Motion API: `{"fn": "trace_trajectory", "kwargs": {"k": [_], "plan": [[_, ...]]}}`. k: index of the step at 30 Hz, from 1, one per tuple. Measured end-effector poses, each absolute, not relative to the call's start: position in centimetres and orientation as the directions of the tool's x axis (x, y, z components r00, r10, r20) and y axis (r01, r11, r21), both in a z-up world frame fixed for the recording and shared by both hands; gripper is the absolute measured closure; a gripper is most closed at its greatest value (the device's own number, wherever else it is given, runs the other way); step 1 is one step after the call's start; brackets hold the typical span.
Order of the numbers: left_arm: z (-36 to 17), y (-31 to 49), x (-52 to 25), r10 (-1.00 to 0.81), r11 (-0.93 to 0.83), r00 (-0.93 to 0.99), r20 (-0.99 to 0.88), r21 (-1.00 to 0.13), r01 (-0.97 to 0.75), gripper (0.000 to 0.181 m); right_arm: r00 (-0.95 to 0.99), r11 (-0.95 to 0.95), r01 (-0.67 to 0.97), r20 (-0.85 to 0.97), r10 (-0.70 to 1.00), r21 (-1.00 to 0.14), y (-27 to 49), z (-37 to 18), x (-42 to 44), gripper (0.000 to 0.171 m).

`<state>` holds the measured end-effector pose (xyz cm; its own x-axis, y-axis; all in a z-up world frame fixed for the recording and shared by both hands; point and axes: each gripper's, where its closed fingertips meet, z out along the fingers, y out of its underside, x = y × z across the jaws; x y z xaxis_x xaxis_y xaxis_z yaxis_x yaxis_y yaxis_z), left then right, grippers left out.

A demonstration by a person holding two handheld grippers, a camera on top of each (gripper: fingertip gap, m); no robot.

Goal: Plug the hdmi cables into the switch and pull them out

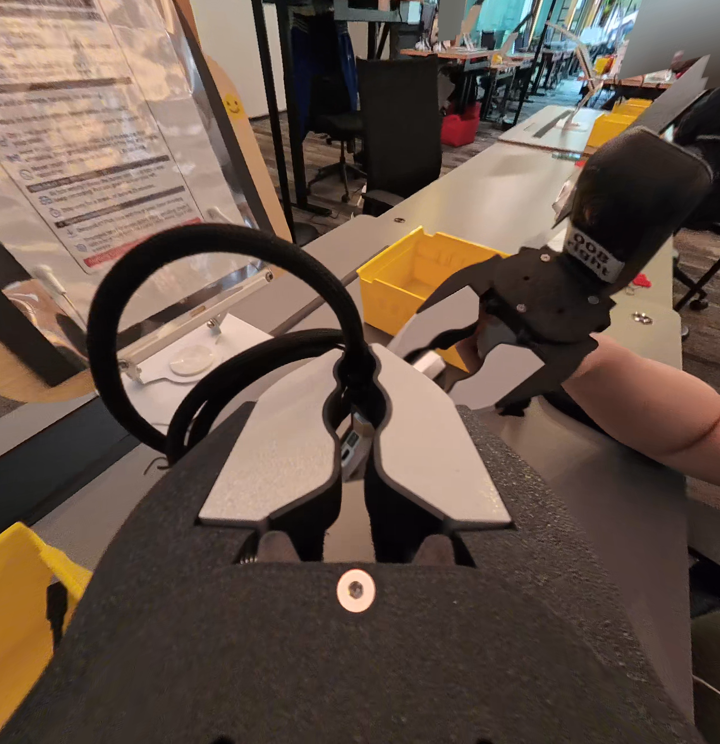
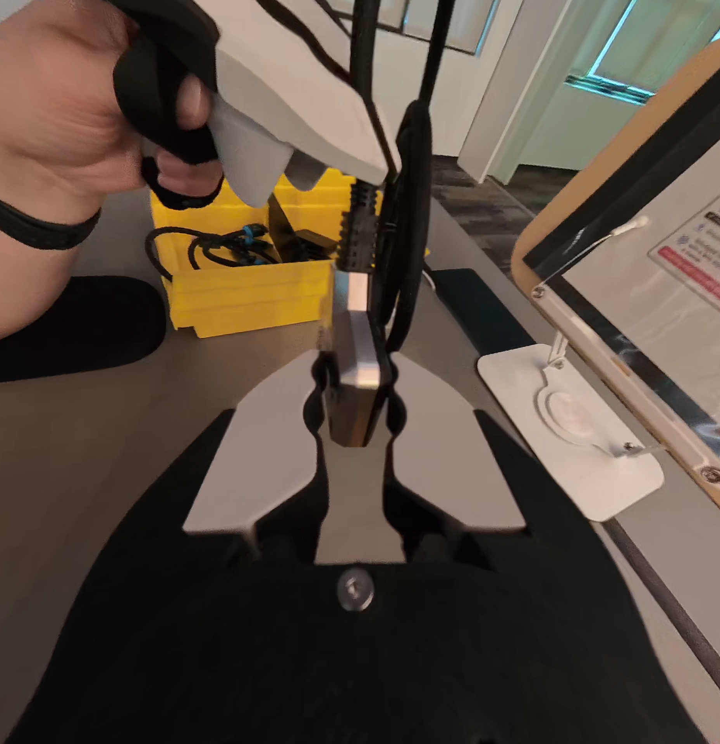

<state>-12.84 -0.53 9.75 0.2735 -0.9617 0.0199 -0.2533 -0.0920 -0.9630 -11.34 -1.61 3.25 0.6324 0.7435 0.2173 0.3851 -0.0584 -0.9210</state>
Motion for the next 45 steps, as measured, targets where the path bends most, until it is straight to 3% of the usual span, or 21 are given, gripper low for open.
{"fn": "trace_trajectory", "kwargs": {"k": [1, 4, 10, 12, 16, 25, 29, 35, 45], "plan": [[9.5, -0.4, -12.8, -0.960, -0.090, 0.280, 0.012, -0.960, -0.267, 0.174, 0.626, -0.071, 0.374, 0.195, 0.755, -0.925, -1.6, 3.2, -11.3, 0.149], [8.2, 0.6, -12.9, -0.951, -0.125, 0.308, 0.029, -0.946, -0.298, 0.174, 0.655, -0.105, 0.391, 0.196, 0.730, -0.914, -0.7, 2.8, -10.1, 0.150], [2.9, 1.9, -14.4, -0.956, -0.249, 0.270, 0.117, -0.812, -0.528, 0.167, 0.696, -0.129, 0.650, 0.519, 0.496, -0.749, 2.6, 0.4, -5.0, 0.150], [2.3, 2.5, -15.3, -0.951, -0.270, 0.280, 0.129, -0.785, -0.558, 0.161, 0.641, -0.157, 0.744, 0.627, 0.443, -0.649, 3.5, -1.0, -3.5, 0.150], [5.8, 3.7, -17.3, -0.936, -0.279, 0.318, 0.149, -0.865, -0.416, 0.163, 0.420, -0.171, 0.907, 0.808, 0.413, -0.384, 4.2, -3.5, -2.4, 0.150], [7.2, 7.4, -30.5, -0.764, -0.428, 0.635, 0.118, -0.829, -0.360, 0.157, 0.087, -0.139, 0.990, 0.832, 0.548, -0.012, 3.9, -10.5, -3.7, 0.150], [5.4, 7.9, -35.1, -0.681, -0.532, 0.721, 0.126, -0.762, -0.370, 0.156, 0.056, -0.159, 0.987, 0.838, 0.543, 0.037, 4.2, -11.5, -3.8, 0.150], [0.7, 5.4, -38.5, -0.665, -0.671, 0.729, 0.165, -0.561, -0.485, 0.151, 0.095, -0.167, 0.986, 0.807, 0.583, 0.005, 3.7, -12.3, -4.5, 0.147], [-3.3, 2.1, -34.4, -0.874, -0.470, 0.481, 0.063, -0.356, -0.808, 0.132, 0.245, -0.227, 0.967, 0.655, 0.715, -0.115, 2.1, -14.2, -5.0, 0.128]]}}
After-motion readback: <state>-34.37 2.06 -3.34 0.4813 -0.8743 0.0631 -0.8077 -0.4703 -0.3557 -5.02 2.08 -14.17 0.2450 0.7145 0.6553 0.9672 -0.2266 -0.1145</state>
